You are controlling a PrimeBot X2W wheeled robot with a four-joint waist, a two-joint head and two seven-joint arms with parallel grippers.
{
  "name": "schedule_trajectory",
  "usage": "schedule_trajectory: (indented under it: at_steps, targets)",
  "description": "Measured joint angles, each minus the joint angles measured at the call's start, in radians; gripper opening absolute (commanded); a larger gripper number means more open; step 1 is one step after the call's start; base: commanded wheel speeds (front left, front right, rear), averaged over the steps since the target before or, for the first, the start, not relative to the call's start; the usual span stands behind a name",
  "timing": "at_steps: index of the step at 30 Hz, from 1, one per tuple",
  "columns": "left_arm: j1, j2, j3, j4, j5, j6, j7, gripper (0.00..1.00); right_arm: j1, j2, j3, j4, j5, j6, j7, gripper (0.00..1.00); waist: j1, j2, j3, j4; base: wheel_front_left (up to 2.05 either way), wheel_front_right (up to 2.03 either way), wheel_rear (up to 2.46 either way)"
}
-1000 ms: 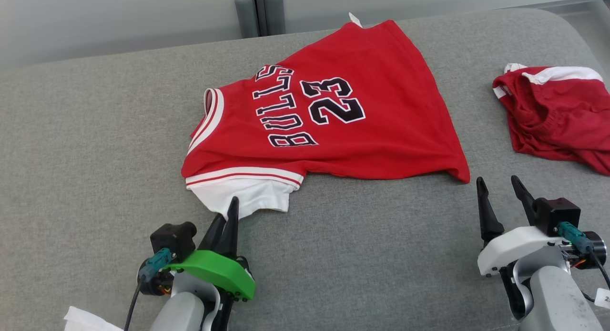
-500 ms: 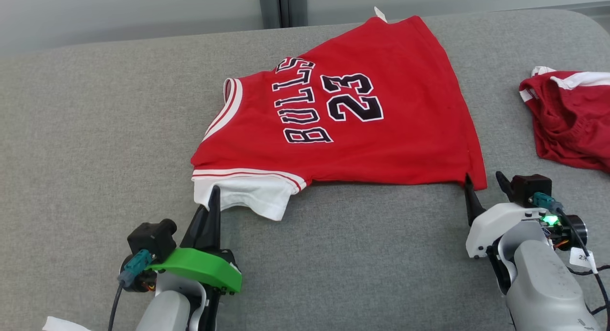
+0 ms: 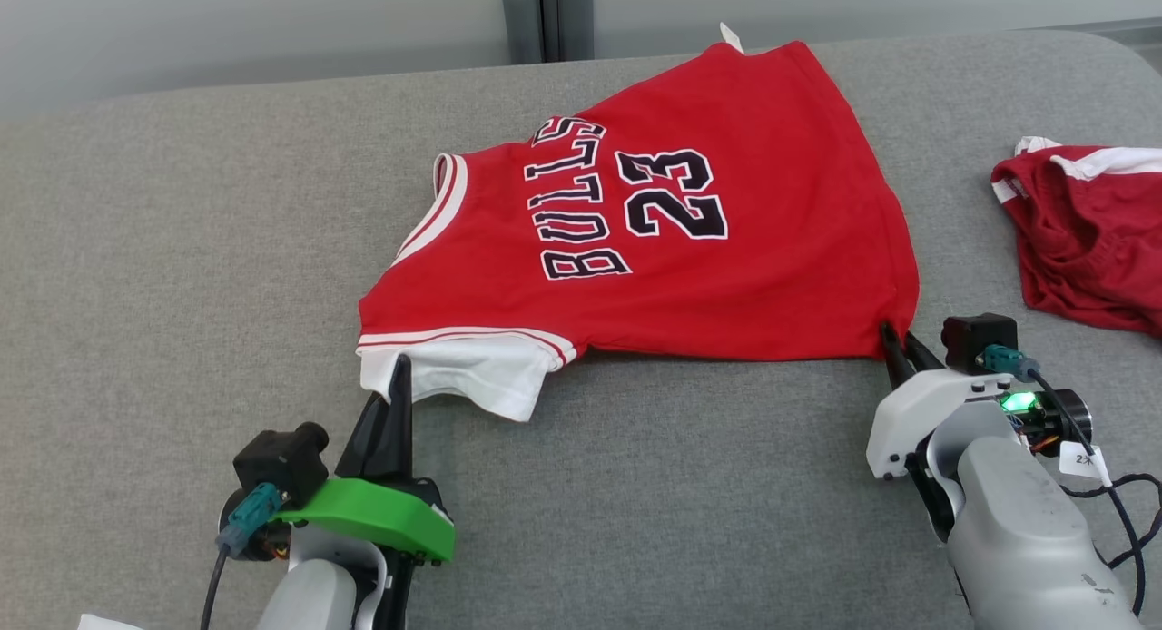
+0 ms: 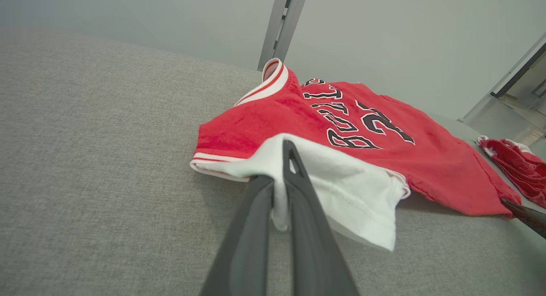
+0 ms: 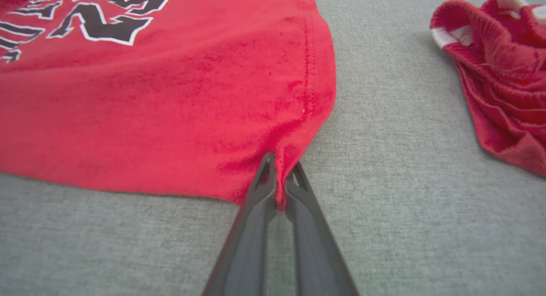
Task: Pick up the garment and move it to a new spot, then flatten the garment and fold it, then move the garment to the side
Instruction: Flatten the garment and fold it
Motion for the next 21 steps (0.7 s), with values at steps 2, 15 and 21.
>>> schedule_trajectory:
  at_steps: [2, 15, 21]
  targets:
    - [0.006, 0.002, -0.003, -0.009, 0.002, 0.0, 0.0, 0.0, -0.006, -0.001, 0.008, -0.011, 0.027, 0.0, -0.002, 0.0, 0.0, 0.0, -0.011, -0.002, 0.0, 0.0, 0.0]
    - [0.007, 0.104, 0.013, -0.241, -0.09, 0.0, 0.0, 0.0, 0.008, 0.0, 0.054, -0.34, 0.144, 0.0, 0.001, 0.0, 0.0, 0.0, -0.14, -0.031, 0.0, 0.0, 0.0]
    - [-0.034, 0.207, 0.04, -0.423, -0.086, 0.0, 0.031, 0.0, 0.054, -0.023, 0.067, -0.659, 0.165, 0.0, 0.109, 0.0, 0.0, 0.0, -0.201, -0.053, 0.0, 0.0, 0.0]
